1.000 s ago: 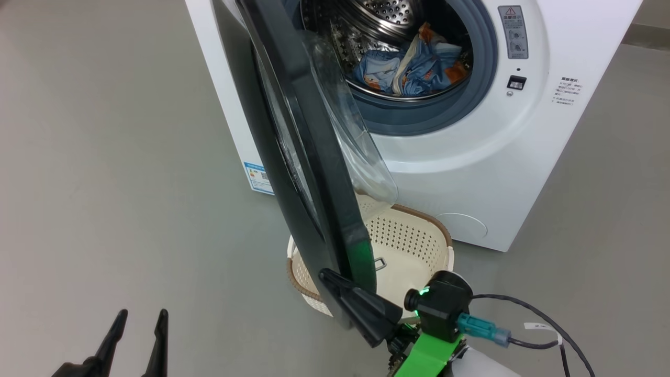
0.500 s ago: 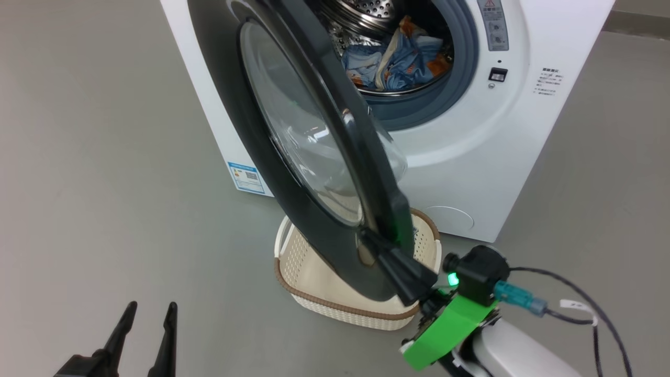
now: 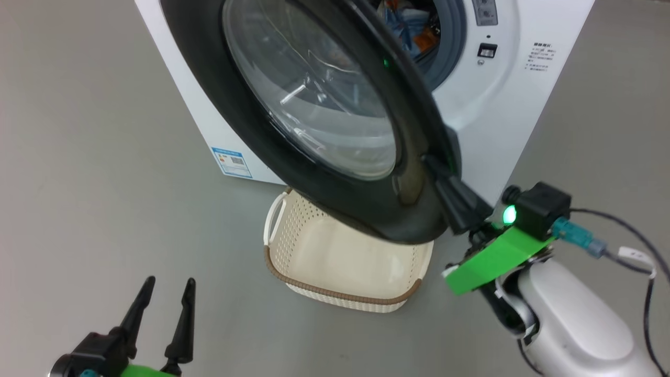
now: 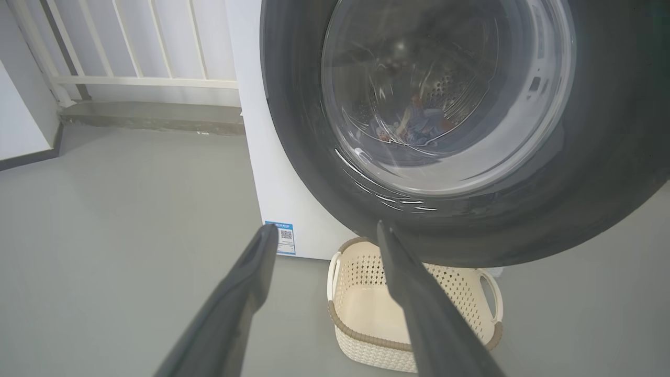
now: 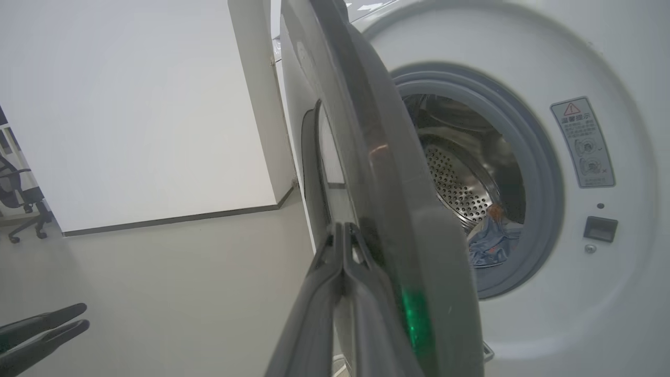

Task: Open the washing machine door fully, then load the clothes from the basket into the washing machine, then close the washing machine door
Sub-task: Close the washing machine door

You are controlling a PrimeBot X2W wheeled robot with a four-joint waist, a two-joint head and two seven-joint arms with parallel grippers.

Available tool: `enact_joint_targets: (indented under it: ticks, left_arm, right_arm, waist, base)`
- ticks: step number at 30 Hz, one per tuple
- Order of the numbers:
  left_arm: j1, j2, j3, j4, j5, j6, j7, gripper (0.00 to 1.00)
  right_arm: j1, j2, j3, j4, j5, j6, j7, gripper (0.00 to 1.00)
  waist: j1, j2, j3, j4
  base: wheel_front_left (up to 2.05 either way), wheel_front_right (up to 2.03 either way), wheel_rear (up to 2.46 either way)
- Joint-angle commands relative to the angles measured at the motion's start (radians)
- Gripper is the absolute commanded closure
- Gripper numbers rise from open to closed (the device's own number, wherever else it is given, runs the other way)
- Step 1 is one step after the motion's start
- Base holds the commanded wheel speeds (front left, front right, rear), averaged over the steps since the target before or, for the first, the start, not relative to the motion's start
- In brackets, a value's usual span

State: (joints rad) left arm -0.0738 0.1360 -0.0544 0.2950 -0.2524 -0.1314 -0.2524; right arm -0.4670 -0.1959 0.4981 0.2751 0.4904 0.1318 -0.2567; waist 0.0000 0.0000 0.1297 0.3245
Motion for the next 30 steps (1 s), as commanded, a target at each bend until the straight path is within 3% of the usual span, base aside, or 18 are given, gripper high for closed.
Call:
enact_joint_targets:
  ticks: [1, 30]
  left_arm:
    - [-0.044, 0.011, 0.029, -0.030, 0.007, 0.001, -0.009, 0.00]
    - [-0.231, -0.060, -0.054, -0.055, -0.003, 0.001, -0.009, 0.00]
  right_arm:
    - [-0.043, -0.008, -0.024, -0.009, -0.010, -0.001, -0.005, 1.00]
    - [-0.394, -0.106, -0.218, 0.189, -0.036, -0.001, -0.005, 1.00]
  waist:
    - [0.0000, 0.0000, 0.019, -0.002]
    - [0.0000, 0.0000, 0.264, 0.097]
  base:
    - [0.00, 0.00, 0.00]
    - [0.00, 0.00, 0.00]
